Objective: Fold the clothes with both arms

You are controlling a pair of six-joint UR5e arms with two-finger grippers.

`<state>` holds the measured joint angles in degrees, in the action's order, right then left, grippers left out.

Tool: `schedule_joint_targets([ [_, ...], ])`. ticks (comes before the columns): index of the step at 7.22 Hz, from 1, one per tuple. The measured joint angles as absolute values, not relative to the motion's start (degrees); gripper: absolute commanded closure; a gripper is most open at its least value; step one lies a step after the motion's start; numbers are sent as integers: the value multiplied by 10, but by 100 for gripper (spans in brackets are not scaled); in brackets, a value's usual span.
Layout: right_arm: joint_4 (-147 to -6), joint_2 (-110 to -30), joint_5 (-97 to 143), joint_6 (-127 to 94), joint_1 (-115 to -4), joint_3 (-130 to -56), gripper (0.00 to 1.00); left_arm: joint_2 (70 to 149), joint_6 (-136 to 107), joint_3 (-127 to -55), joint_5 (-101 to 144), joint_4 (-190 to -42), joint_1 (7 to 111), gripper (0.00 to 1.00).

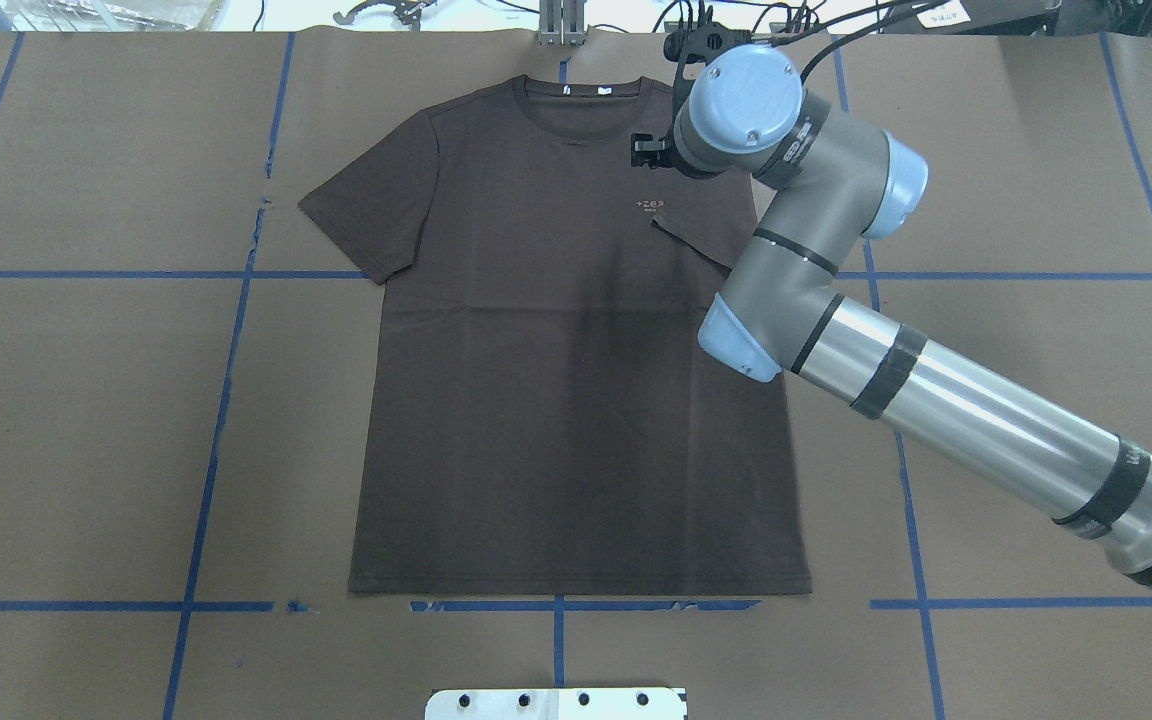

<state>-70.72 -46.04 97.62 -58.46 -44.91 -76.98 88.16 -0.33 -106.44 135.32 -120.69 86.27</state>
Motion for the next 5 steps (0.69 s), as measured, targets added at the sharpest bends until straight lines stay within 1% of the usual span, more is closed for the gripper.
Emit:
schedule_joint_targets([
  [2, -736, -541, 1108, -482, -535, -872, 0, 908, -96, -1056, 1351, -1243, 818, 0],
  [3, -740, -584, 1172, -415, -584, -901, 0, 925, -188, -1052, 1337, -1256, 792, 0],
  [4, -739, -621, 1227, -345, -628, -913, 0, 937, -280, -1046, 1302, -1276, 759, 8],
  [5, -735, -664, 1268, -285, -665, -922, 0, 961, -372, -1026, 1256, -1295, 714, 26],
])
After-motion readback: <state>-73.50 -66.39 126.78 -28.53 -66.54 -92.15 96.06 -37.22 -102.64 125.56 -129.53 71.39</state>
